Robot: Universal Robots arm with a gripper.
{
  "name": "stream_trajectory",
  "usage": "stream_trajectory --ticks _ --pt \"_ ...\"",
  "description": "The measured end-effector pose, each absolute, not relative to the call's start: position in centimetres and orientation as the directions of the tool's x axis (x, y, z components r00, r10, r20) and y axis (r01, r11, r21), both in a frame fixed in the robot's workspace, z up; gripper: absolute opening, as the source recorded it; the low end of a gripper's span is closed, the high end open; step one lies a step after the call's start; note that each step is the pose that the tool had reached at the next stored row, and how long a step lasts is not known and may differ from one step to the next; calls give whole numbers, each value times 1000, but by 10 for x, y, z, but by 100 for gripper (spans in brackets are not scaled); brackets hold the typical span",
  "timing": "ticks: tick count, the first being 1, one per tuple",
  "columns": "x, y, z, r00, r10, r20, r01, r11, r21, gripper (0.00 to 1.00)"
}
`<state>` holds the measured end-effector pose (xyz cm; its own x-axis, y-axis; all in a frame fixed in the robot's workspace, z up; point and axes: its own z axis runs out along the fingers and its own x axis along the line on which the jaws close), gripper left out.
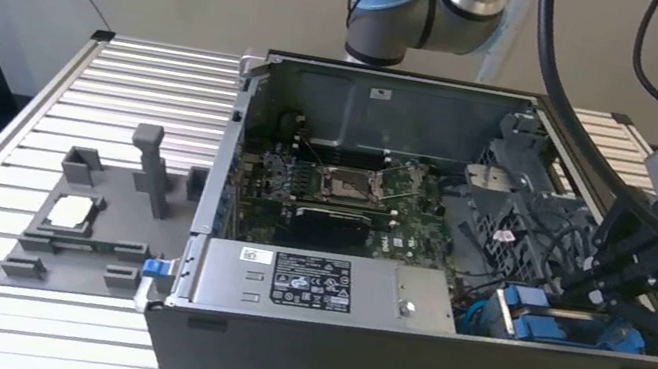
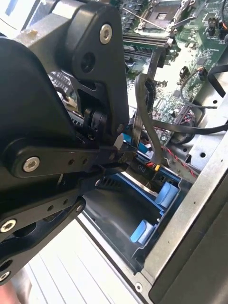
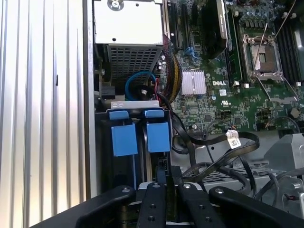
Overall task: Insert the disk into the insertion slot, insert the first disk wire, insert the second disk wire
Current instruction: 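Insert the second disk wire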
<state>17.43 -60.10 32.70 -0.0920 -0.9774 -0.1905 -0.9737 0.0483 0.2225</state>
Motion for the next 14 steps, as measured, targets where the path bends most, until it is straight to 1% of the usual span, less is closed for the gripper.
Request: stream_trajectory --ticks 4,5,11,14 --pt "174 -601 326 -92 -977 -192 -974 48 223 17" --pt "174 -601 327 -92 -977 -191 -974 48 223 23" --pt "174 -601 350 -92 -977 -190 -974 48 223 23" --pt "174 -601 355 -92 -977 -190 -974 48 222 23"
